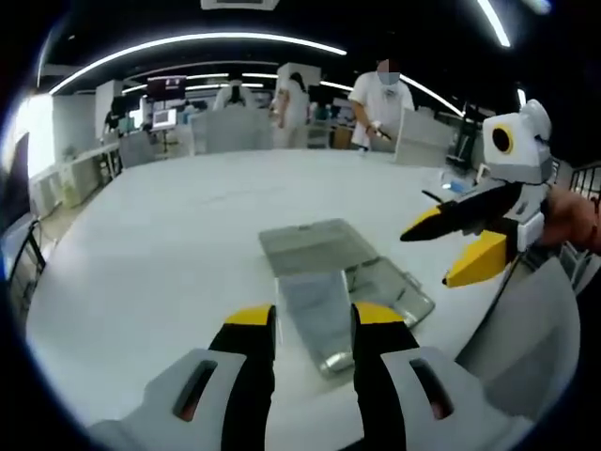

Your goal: Insert the divider into the dual guide fixture by aligning both edges with the guide slots and pushing it downward to the bottom, including one-sided entry, uneven engagement, binding, and posture correction.

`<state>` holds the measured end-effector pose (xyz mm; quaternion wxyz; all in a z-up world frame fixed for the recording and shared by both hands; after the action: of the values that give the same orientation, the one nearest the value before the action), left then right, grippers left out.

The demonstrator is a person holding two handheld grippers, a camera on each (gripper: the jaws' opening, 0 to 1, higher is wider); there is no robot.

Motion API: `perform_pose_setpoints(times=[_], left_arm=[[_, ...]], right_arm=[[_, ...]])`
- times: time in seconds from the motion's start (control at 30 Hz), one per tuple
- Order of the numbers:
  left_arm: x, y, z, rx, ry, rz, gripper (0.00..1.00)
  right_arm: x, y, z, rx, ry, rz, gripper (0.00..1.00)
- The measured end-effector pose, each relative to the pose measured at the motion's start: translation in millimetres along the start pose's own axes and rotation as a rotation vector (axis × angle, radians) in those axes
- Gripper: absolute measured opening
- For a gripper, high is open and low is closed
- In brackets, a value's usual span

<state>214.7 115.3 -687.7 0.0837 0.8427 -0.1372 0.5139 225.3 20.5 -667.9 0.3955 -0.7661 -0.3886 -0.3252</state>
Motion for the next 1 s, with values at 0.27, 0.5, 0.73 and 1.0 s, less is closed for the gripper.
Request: perform_pose_setpoints(times=[0.27, 0.5, 0.73, 1.0], left_arm=[[7.1, 15.3, 1.1, -0.032, 0.016, 0.052, 0.3], [11.6, 25.6, 3.1, -0.069, 0.03, 0.087, 0.3], [20.2, 44.9, 3.5, -0.132, 0.043, 0.164, 0.3], [26.8, 62.1, 4.2, -0.175, 0.057, 0.264, 0.3]], right_arm=[[8.4, 5.3, -4.8, 0.005, 0.041, 0.059, 0.4], [12.5, -3.0, -3.3, 0.053, 0.063, 0.117, 0.33], [9.1, -3.5, -1.6, 0.057, 0.043, 0.133, 0.3], [11.8, -1.7, -4.6, 0.076, 0.053, 0.225, 0.19]])
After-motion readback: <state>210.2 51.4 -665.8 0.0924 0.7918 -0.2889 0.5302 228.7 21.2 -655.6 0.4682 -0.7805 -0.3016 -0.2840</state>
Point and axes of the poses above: the point that each gripper's makers call its tool centre point, and the gripper's own axes: z roughly forward along the fingers, y roughly to its right, x roughly out of its top, the point moved 1 cm from there along -z, roughly backward along the fingers, and after that the axes turned 6 degrees about z, right-handed, at the moved point
